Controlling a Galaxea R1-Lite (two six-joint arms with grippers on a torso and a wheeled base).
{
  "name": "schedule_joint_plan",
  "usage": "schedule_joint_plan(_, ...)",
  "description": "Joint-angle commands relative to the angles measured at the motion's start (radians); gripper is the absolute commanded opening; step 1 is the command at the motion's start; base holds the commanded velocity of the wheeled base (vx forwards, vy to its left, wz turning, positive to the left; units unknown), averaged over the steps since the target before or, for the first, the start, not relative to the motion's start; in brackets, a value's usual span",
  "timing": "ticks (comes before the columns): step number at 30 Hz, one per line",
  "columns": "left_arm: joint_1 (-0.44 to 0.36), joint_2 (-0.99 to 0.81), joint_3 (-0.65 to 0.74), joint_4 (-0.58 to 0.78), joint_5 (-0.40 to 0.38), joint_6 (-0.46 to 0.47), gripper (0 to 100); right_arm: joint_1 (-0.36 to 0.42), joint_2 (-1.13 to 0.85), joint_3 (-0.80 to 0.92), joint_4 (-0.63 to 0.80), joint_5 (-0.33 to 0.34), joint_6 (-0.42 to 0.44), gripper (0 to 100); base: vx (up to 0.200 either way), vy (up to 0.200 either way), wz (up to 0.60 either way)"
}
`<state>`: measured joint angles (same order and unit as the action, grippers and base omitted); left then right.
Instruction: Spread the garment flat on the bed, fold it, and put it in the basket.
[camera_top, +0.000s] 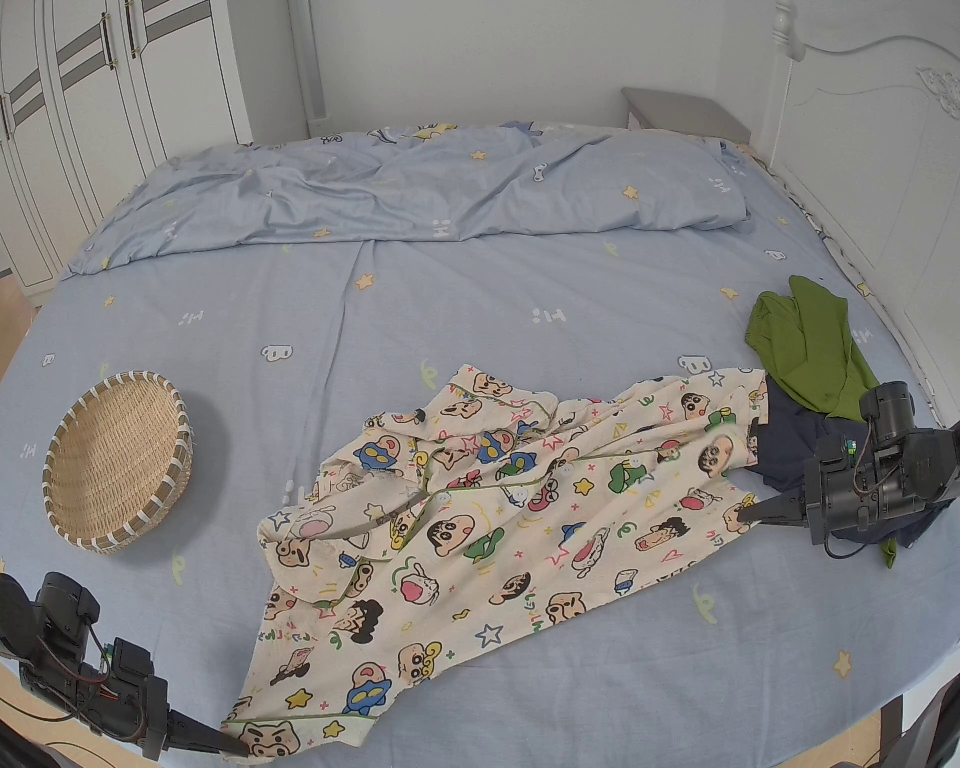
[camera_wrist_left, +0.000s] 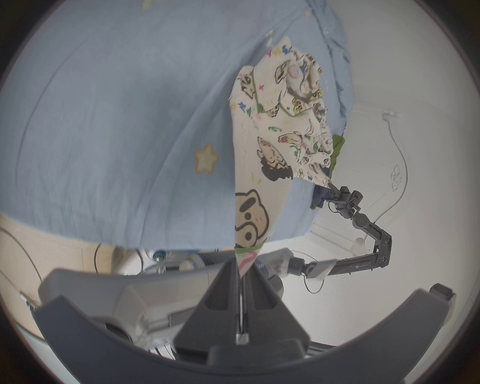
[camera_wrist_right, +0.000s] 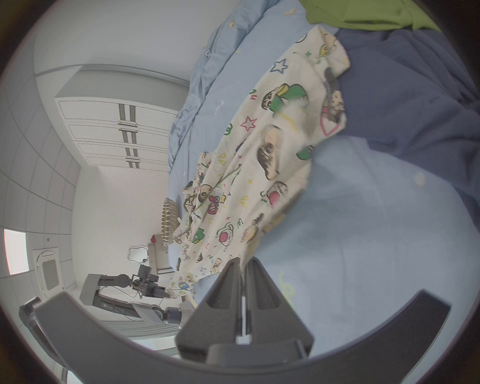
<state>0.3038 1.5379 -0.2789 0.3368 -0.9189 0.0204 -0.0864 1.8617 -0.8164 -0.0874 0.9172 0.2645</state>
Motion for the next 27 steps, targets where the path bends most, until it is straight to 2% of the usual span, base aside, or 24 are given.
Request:
schedule_joint_plan(1, -0.003, -0.025, -0.094, 0.169, 0.038, 0.069, 0, -0.018, -0.128, 0.105, 0.075, -0.077, -0.057, 0, 0.0, 0.0, 0.0)
schedule_joint_plan(2, 0.0, -0.022, -0.095, 0.168, 0.075, 0.07, 0, -0.019, -0.136, 0.161, 0.077, -0.123, -0.099, 0, 0.0, 0.0, 0.0)
schedule_joint_plan(6, 0.003, -0.019, -0.08, 0.14, 0.164, 0.07, 0, -0.029, -0.17, 0.27, 0.068, -0.159, -0.172, 0, 0.0, 0.0, 0.0)
schedule_joint_plan(8, 0.003, -0.019, -0.08, 0.14, 0.164, 0.07, 0, -0.029, -0.17, 0.27, 0.068, -0.159, -0.172, 0, 0.0, 0.0, 0.0)
schedule_joint_plan(9, -0.005, -0.025, -0.054, 0.136, 0.196, 0.073, 0, -0.03, -0.205, 0.335, 0.066, -0.163, -0.188, 0, 0.0, 0.0, 0.0)
schedule_joint_plan(13, -0.063, -0.039, -0.02, 0.136, 0.215, 0.07, 0, -0.041, -0.253, 0.416, 0.064, -0.172, -0.189, 0, 0.0, 0.0, 0.0)
schedule_joint_plan(18, -0.071, -0.056, -0.014, 0.137, 0.29, 0.067, 0, -0.061, -0.297, 0.514, 0.049, -0.187, -0.191, 0, 0.0, 0.0, 0.0)
schedule_joint_plan(27, -0.084, -0.056, -0.014, 0.16, 0.305, 0.065, 0, -0.079, -0.308, 0.628, -0.021, -0.215, -0.195, 0, 0.0, 0.0, 0.0)
